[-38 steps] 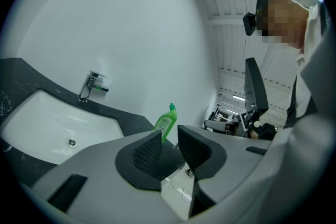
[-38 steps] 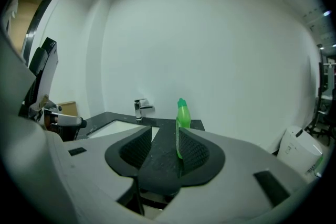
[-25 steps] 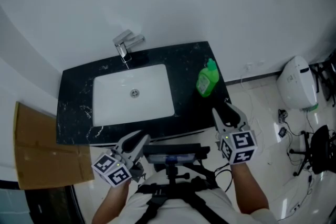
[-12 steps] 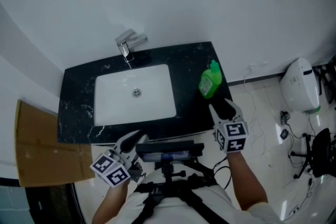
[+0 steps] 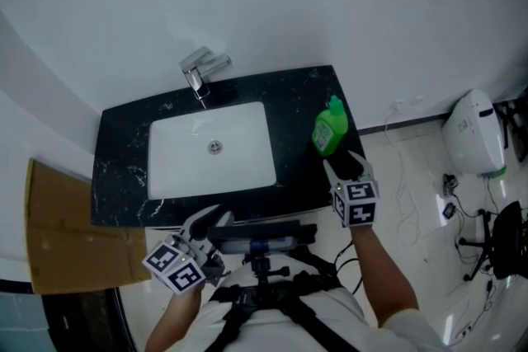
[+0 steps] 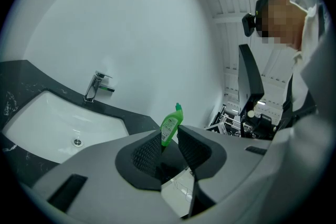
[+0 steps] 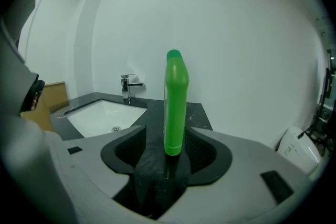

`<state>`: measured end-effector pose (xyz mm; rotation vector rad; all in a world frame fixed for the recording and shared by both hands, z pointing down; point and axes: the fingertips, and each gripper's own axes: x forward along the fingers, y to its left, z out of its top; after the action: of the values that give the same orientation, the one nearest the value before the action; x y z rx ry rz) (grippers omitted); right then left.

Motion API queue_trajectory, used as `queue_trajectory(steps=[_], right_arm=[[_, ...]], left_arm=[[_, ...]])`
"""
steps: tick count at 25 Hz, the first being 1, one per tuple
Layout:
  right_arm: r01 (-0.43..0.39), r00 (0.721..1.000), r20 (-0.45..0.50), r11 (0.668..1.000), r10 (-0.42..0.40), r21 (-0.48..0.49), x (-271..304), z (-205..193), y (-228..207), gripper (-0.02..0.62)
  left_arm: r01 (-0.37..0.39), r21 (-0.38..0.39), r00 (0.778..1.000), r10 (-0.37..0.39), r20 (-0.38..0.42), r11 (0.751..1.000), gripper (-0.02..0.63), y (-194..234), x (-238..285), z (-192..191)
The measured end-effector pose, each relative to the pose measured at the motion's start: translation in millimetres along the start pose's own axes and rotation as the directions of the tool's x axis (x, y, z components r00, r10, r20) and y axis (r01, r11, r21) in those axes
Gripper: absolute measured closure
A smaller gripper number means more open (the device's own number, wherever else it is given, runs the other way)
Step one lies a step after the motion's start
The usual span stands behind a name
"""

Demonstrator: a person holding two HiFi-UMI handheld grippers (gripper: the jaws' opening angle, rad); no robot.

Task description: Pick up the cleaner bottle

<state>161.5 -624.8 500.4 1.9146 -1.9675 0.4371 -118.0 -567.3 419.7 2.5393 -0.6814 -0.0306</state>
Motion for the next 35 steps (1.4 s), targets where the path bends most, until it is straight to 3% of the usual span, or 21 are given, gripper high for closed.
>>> queue_trajectory(steps=[35], right_arm=[[-0.015,0.999,-0.049,1.000,0.015,-0.013,95,-25,-7,0.348]], left_arm=[[-0.093,-0.022,0.996,0.093,0.001,0.995,0.507,13,-10,-1]])
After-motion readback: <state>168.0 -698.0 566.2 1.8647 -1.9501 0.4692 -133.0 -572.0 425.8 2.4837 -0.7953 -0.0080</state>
